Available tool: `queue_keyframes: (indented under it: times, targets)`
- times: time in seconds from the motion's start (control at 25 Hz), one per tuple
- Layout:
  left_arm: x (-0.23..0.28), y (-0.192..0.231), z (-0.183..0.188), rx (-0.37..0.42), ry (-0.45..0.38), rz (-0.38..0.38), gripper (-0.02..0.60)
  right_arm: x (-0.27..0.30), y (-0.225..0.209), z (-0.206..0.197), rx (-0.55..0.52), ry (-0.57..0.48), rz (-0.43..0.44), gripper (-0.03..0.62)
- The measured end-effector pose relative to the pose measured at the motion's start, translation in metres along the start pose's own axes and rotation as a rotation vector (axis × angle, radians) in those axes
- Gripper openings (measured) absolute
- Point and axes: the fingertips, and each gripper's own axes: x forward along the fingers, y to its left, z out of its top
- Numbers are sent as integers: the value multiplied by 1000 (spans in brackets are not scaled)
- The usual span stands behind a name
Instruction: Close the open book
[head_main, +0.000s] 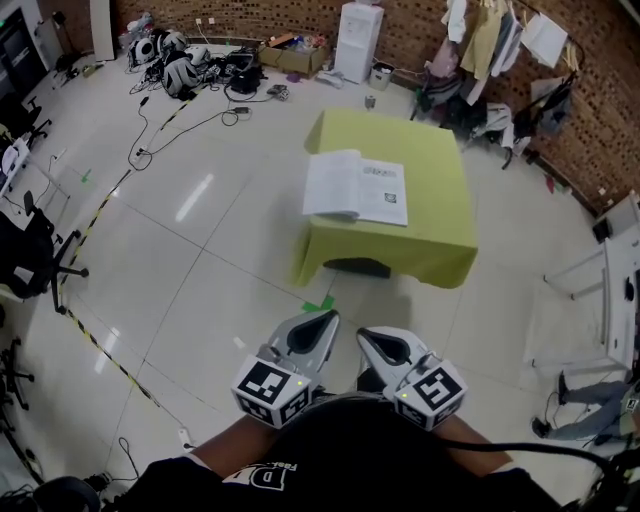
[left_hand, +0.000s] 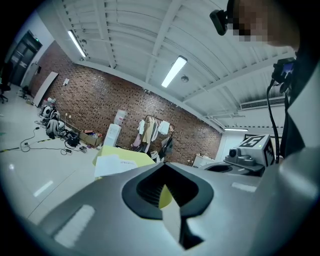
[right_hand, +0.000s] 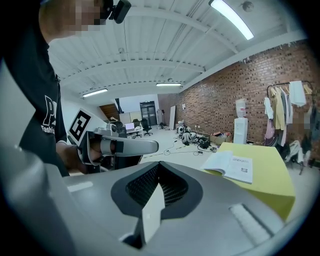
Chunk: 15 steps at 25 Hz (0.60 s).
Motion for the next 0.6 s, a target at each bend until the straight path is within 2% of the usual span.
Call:
queue_keyframes:
  times: [0.36,0.6]
  targets:
    - [14,11,14,25,-9,76,8,14,-17,11,-12,-12,80,8]
    - [55,12,20,42,10,109,8,15,-62,17,2,-47,116,8]
